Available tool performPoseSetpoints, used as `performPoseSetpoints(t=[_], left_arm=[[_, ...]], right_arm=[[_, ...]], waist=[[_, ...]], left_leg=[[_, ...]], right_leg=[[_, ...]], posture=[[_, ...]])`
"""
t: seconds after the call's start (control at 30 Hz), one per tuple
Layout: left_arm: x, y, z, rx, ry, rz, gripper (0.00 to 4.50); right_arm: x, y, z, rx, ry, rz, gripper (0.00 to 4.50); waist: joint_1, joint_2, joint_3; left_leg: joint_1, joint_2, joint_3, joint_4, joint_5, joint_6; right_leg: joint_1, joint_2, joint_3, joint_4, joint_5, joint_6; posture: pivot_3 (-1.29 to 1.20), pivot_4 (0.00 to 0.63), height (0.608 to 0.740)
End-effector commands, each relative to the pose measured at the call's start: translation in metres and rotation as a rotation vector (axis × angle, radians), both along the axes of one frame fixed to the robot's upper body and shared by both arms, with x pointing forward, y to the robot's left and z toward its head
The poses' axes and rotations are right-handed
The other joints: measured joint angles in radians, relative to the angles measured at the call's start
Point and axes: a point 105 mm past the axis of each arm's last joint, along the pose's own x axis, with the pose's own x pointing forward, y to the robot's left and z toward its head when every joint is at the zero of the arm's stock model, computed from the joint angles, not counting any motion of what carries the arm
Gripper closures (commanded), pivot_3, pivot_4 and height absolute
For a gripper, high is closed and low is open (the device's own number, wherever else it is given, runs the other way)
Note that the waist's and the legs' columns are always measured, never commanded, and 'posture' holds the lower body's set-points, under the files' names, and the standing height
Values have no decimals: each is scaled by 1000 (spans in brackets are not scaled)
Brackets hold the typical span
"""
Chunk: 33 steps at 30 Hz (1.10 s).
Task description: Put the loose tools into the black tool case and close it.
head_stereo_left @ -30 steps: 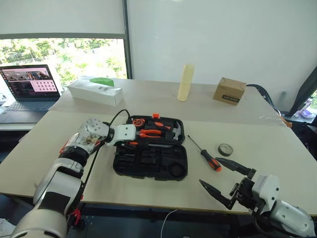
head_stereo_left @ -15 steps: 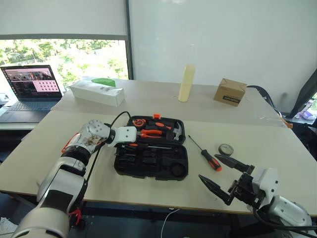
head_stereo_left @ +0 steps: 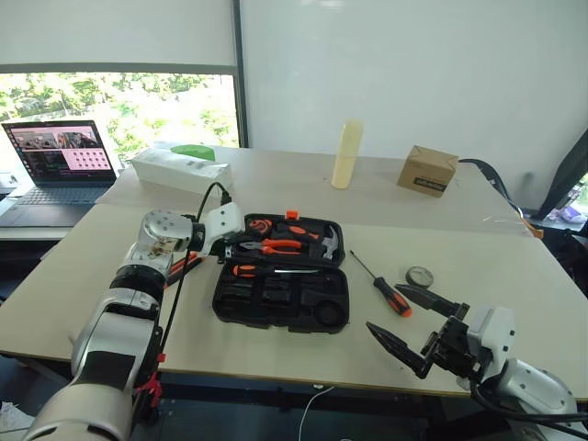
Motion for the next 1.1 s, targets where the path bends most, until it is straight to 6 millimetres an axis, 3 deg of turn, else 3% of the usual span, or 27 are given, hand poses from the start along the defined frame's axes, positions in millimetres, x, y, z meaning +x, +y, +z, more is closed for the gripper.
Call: performPoseSetpoints(t=[0.03, 0.17, 0.2, 0.67, 0.83, 0.93, 1.0, 1.1], left_arm=[[3, -9, -5, -31, 5, 20, 2873], [1, -19, -21, -28, 44, 14, 4357], [1, -19, -24, -22, 52, 10, 4446], [-11, -4, -84, 155, 181, 80, 4446], [-14, -12, -104, 192, 239, 109, 4446], [-11, -19, -89, 80, 183, 101, 4446], [-15, -14, -67, -42, 135, 53, 4446], [-28, 6, -33, -234, 104, -15, 3736]], right_arm=[[-2, 1, 13, -6, -58, 1, 0], [-2, 1, 12, -16, -54, 9, 0], [-2, 0, 12, -17, -54, 9, 0], [-1, -2, 9, -14, -47, -5, 0], [1, -8, 6, -6, -32, -53, 0], [3, -29, 6, 22, -8, -191, 0], [-6, -44, -3, -14, 34, -231, 0], [-21, -65, -20, -74, 123, -277, 0]], waist=[[2, 0, 0], [2, 0, 0], [1, 0, 0], [-4, 0, 0], [-2, 6, -7], [1, 10, -12], [0, 10, -12], [-4, 11, -12]], left_leg=[[0, 0, 0, 0, 0, 0], [-1, -1, 0, 1, 0, 0], [-1, 0, 0, 1, 0, 0], [2, 0, 0, 1, 0, 0], [4, 0, 0, 1, 0, 1], [6, 0, 0, 1, -1, 1], [6, 0, 0, 1, -1, 1], [4, 1, 0, 0, -1, 1]], right_leg=[[0, 0, 0, 0, 0, 0], [0, 0, 0, -1, 0, 1], [0, 0, 0, -1, 0, 1], [1, 0, 1, 0, 1, 1], [4, 0, 1, 1, 0, 1], [6, 0, 2, 1, 0, 1], [5, -1, 2, 2, 0, 1], [2, 0, 2, 3, 0, -1]], posture=[[0, 150, 740], [0, 150, 740], [0, 150, 740], [0, 150, 740], [0, 150, 740], [0, 150, 740], [0, 150, 740], [0, 150, 740]])
